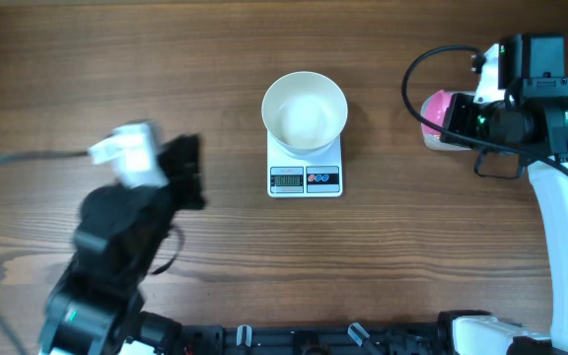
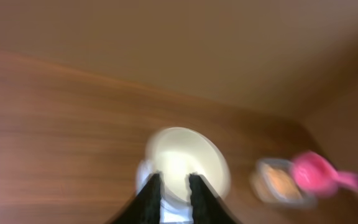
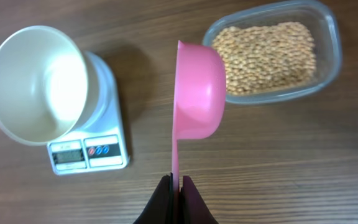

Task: Scoop item into bowl and weigh 150g on scale

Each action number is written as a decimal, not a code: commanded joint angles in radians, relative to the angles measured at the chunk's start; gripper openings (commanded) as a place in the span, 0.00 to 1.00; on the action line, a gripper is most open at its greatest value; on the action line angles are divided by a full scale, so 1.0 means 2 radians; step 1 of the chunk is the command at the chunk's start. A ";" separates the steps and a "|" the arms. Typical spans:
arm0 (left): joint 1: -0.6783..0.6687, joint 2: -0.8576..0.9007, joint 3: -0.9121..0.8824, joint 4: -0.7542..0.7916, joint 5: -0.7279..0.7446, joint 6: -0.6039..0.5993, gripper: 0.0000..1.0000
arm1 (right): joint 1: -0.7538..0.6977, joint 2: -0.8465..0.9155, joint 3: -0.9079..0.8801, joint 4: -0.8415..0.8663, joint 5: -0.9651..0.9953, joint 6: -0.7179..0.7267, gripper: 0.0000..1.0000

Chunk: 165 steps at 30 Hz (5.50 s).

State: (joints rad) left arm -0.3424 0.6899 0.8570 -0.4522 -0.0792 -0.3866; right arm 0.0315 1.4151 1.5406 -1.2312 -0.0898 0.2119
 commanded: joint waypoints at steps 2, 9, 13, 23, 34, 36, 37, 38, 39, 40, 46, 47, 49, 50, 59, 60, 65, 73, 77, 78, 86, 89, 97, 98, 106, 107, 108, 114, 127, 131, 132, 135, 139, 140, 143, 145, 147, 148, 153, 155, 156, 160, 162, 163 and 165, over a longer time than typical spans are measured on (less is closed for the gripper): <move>0.117 -0.035 -0.002 -0.100 -0.083 -0.005 0.67 | -0.002 0.003 0.004 0.020 -0.027 -0.092 0.04; 0.208 -0.009 -0.003 -0.175 -0.083 -0.005 1.00 | -0.002 0.003 0.004 0.024 -0.026 -0.190 0.04; 0.223 0.017 -0.003 -0.173 -0.096 -0.005 1.00 | -0.002 0.003 0.004 0.023 0.011 -0.223 0.04; 0.224 0.135 -0.003 -0.093 -0.101 -0.006 1.00 | -0.002 0.003 0.004 0.073 0.065 -0.222 0.04; 0.224 0.232 0.005 -0.054 0.394 -0.005 1.00 | -0.002 0.010 0.004 0.096 0.063 -0.146 0.04; 0.223 0.232 0.005 -0.095 0.426 0.014 1.00 | -0.002 0.010 0.004 0.096 0.063 -0.134 0.04; 0.219 0.232 0.006 -0.130 0.436 0.053 1.00 | -0.002 0.010 0.004 0.096 0.063 -0.130 0.04; 0.212 0.232 0.007 -0.158 0.435 0.080 1.00 | -0.002 0.010 0.004 0.096 0.060 -0.130 0.04; 0.203 0.232 0.008 -0.183 0.436 0.101 1.00 | -0.002 0.011 0.004 0.095 0.059 -0.130 0.04; 0.189 0.232 0.011 -0.207 0.435 0.114 1.00 | -0.002 0.011 0.004 0.095 0.059 -0.128 0.04; 0.076 0.232 0.080 -0.259 0.316 0.115 1.00 | -0.002 0.010 0.004 0.079 0.057 -0.087 0.04; 0.060 0.232 0.103 -0.258 0.295 0.115 1.00 | -0.002 0.010 0.004 0.076 0.055 -0.086 0.04; 0.049 0.231 0.141 -0.256 0.261 0.115 1.00 | -0.002 0.011 0.004 0.070 0.056 -0.081 0.04; 0.049 0.231 0.157 -0.256 0.229 0.115 1.00 | -0.002 0.010 0.004 0.066 0.056 -0.080 0.04; 0.050 0.246 0.169 -0.248 -0.128 0.115 1.00 | -0.002 0.011 0.004 0.024 0.056 -0.161 0.04; 0.050 0.251 0.169 -0.248 -0.128 0.115 1.00 | -0.002 0.011 0.004 0.017 0.056 -0.167 0.04; 0.050 0.266 0.169 -0.248 -0.125 0.111 1.00 | -0.002 0.011 0.004 -0.007 0.056 -0.171 0.04; 0.050 0.267 0.169 -0.248 -0.126 0.111 1.00 | -0.002 0.011 0.004 0.014 0.056 -0.187 0.04; 0.050 0.267 0.169 -0.248 -0.126 0.111 1.00 | -0.002 0.011 0.004 0.032 0.056 -0.206 0.04; 0.050 0.267 0.169 -0.247 -0.126 0.111 1.00 | -0.002 0.011 0.004 0.032 0.056 -0.214 0.04; 0.050 0.267 0.169 -0.180 -0.008 0.112 1.00 | -0.002 0.011 0.004 0.086 0.056 -0.249 0.04; 0.050 0.270 0.169 -0.150 0.190 0.146 1.00 | -0.002 0.011 0.004 0.096 0.056 -0.245 0.04; -0.009 0.339 0.169 -0.271 0.302 0.192 1.00 | -0.002 0.010 0.004 0.088 0.055 -0.202 0.04; -0.012 0.347 0.169 -0.278 0.317 0.192 1.00 | -0.002 0.010 0.004 0.085 0.055 -0.188 0.04; -0.012 0.374 0.169 -0.264 0.303 0.189 1.00 | -0.002 0.010 0.004 0.055 0.029 -0.170 0.04; -0.012 0.374 0.169 -0.258 0.292 0.190 1.00 | -0.002 0.010 0.004 0.051 0.029 -0.169 0.04; -0.011 0.374 0.169 -0.249 0.287 0.190 1.00 | -0.002 0.010 0.004 0.048 0.029 -0.170 0.04; -0.011 0.374 0.169 -0.205 0.226 0.189 1.00 | -0.002 0.010 0.004 0.036 0.029 -0.169 0.04; -0.012 0.374 0.169 -0.202 0.193 0.162 1.00 | -0.002 0.010 0.004 0.047 0.029 -0.170 0.04; -0.012 0.374 0.169 -0.204 0.235 0.166 1.00 | -0.002 0.010 0.004 0.047 0.029 -0.170 0.04; -0.012 0.374 0.169 -0.208 0.241 0.166 1.00 | -0.002 0.010 0.004 0.047 0.029 -0.170 0.04; -0.012 0.374 0.169 -0.224 0.241 0.175 1.00 | -0.002 0.010 0.004 0.047 0.030 -0.170 0.04; -0.012 0.374 0.169 -0.228 0.240 0.178 1.00 | -0.002 0.010 0.004 0.052 0.029 -0.170 0.04; -0.012 0.374 0.169 -0.227 0.240 0.178 1.00 | -0.002 0.010 0.004 0.052 0.029 -0.170 0.04; -0.012 0.374 0.169 -0.227 0.240 0.178 1.00 | -0.002 0.010 0.004 0.052 0.029 -0.170 0.04; -0.012 0.374 0.169 -0.226 0.239 0.178 1.00 | -0.002 0.010 0.004 0.052 0.029 -0.170 0.04; -0.012 0.374 0.169 -0.227 0.239 0.178 1.00 | -0.002 0.010 0.004 0.052 0.029 -0.170 0.04; -0.012 0.374 0.169 -0.227 0.239 0.178 1.00 | -0.002 0.010 0.004 0.052 0.029 -0.170 0.04; -0.012 0.374 0.169 -0.227 0.239 0.178 1.00 | -0.002 0.010 0.004 0.056 0.036 -0.171 0.04; -0.012 0.374 0.169 -0.227 0.240 0.178 1.00 | -0.002 0.010 0.004 0.051 0.052 -0.170 0.04; -0.012 0.374 0.169 -0.227 0.239 0.178 1.00 | -0.002 0.010 0.004 0.045 0.060 -0.170 0.04; -0.012 0.374 0.169 -0.227 0.240 0.178 1.00 | -0.018 0.010 0.004 0.020 0.077 -0.186 0.04; -0.012 0.374 0.169 -0.227 0.239 0.178 1.00 | -0.028 0.011 0.004 0.022 0.083 -0.201 0.04; -0.012 0.374 0.169 -0.227 0.240 0.178 1.00 | -0.036 0.011 0.004 0.023 0.095 -0.202 0.04; -0.012 0.374 0.169 -0.227 0.240 0.178 1.00 | -0.049 0.011 0.004 0.029 0.110 -0.202 0.04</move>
State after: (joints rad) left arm -0.3660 1.4319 1.1904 -0.9085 0.3870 -0.0490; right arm -0.0334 1.4292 1.5406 -1.1889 0.0616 -0.1661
